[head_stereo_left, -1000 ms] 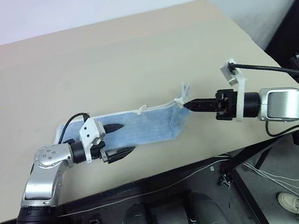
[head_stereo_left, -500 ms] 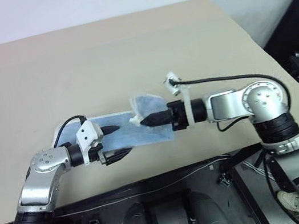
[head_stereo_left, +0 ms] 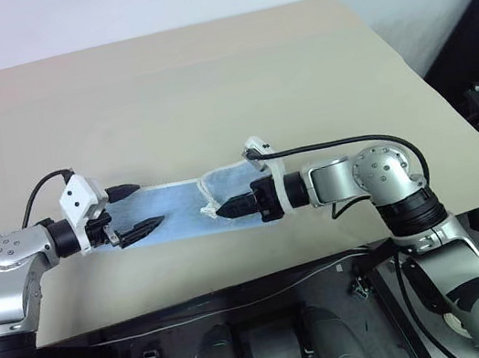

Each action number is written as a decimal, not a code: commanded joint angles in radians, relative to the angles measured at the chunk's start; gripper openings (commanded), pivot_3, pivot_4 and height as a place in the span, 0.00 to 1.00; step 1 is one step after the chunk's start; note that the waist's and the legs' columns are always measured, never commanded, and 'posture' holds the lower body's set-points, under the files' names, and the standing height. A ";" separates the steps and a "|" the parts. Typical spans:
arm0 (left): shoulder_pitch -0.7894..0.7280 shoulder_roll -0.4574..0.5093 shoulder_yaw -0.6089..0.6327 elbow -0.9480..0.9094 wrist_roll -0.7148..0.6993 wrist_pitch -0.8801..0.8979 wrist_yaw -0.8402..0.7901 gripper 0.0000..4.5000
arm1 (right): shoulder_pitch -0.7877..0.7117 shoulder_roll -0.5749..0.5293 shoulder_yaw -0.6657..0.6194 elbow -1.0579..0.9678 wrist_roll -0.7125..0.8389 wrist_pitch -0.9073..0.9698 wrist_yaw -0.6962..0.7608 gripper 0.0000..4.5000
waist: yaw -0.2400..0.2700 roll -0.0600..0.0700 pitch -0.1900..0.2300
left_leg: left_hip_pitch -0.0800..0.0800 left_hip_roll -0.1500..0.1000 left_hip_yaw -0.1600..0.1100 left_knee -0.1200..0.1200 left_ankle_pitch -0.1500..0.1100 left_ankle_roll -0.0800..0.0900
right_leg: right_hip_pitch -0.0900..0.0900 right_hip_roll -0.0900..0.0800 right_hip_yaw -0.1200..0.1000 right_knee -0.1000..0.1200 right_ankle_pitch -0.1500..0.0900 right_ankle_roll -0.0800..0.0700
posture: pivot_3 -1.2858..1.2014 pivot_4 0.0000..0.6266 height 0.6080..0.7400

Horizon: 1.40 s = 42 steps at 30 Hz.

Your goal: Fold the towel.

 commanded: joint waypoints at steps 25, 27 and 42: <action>-0.163 -0.266 -0.136 -0.154 -0.239 0.246 0.009 0.33 | 0.317 0.013 -0.090 -0.284 -0.471 -0.546 0.206 0.00 | -0.001 0.000 0.000 | 0.002 -0.001 -0.002 0.008 0.001 -0.001 | 0.004 0.004 0.001 0.004 0.002 0.004 | 0.52 0.24 1.00; -0.169 -0.278 -0.163 -0.122 -0.206 0.220 0.004 0.17 | 0.314 0.044 -0.089 -0.271 -0.498 -0.573 0.194 0.00 | 0.000 0.000 0.000 | 0.002 -0.001 -0.002 0.009 0.001 -0.001 | 0.004 0.004 0.001 0.004 0.002 0.004 | 0.52 0.24 1.00; -0.091 -0.321 -0.339 0.072 0.076 -0.033 0.000 0.00 | 0.329 0.143 0.002 -0.058 -0.715 -0.690 0.206 0.00 | -0.003 0.000 -0.001 | 0.002 0.000 -0.002 0.009 0.001 -0.001 | 0.003 0.003 0.000 0.005 0.002 0.003 | 0.52 0.24 1.00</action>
